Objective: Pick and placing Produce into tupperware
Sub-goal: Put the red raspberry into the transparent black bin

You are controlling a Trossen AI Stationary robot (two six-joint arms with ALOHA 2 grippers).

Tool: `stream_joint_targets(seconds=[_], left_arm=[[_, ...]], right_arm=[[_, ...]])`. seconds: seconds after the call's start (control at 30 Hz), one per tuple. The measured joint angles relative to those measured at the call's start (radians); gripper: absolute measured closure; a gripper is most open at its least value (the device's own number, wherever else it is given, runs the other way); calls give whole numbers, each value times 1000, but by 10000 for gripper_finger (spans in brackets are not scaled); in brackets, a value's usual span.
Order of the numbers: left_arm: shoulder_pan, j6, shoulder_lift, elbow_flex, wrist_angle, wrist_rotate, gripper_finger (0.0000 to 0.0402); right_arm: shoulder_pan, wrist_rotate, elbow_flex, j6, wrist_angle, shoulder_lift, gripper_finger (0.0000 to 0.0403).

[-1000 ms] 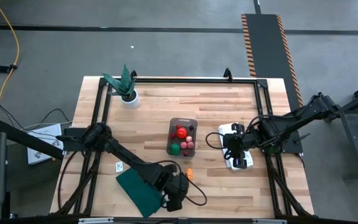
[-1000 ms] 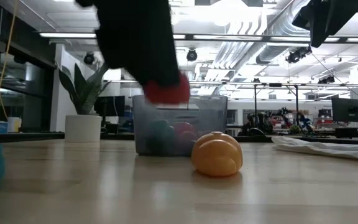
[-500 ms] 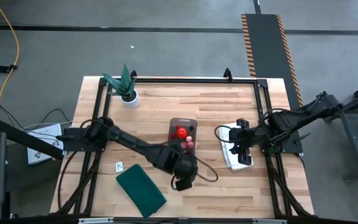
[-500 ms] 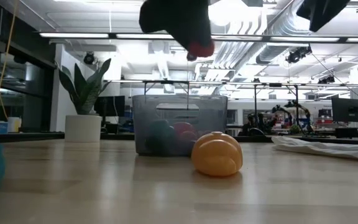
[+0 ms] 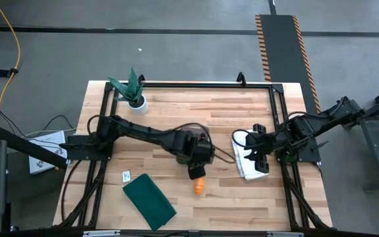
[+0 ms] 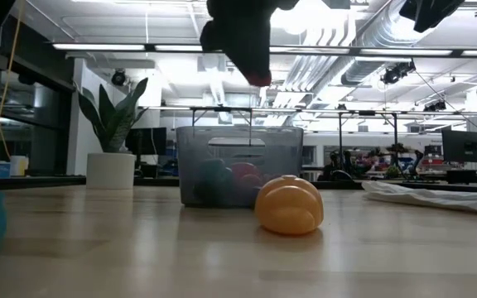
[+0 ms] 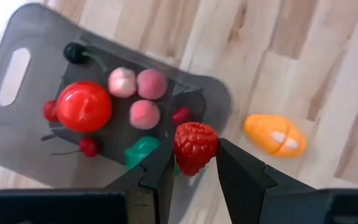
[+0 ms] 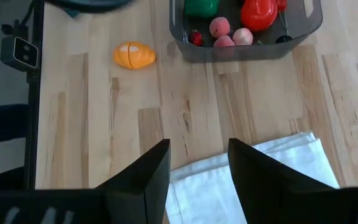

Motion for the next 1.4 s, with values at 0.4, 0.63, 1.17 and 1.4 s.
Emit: stream_joint_targets(seconds=[0.4,0.63,1.17,1.4], left_arm=[[86,88,-36,0,-159,31,296],[90,126,-56,0,-257,-35,296],[91,158,-207,-53,-374,-145,296],[90,99,-380,-136,-365,-161,296]], right_arm=[[0,31,0,-1,0,0,250],[0,59,0,37,1,0,250],[0,88,0,155,38,0,250],[-1,93,0,159,71,0,250]])
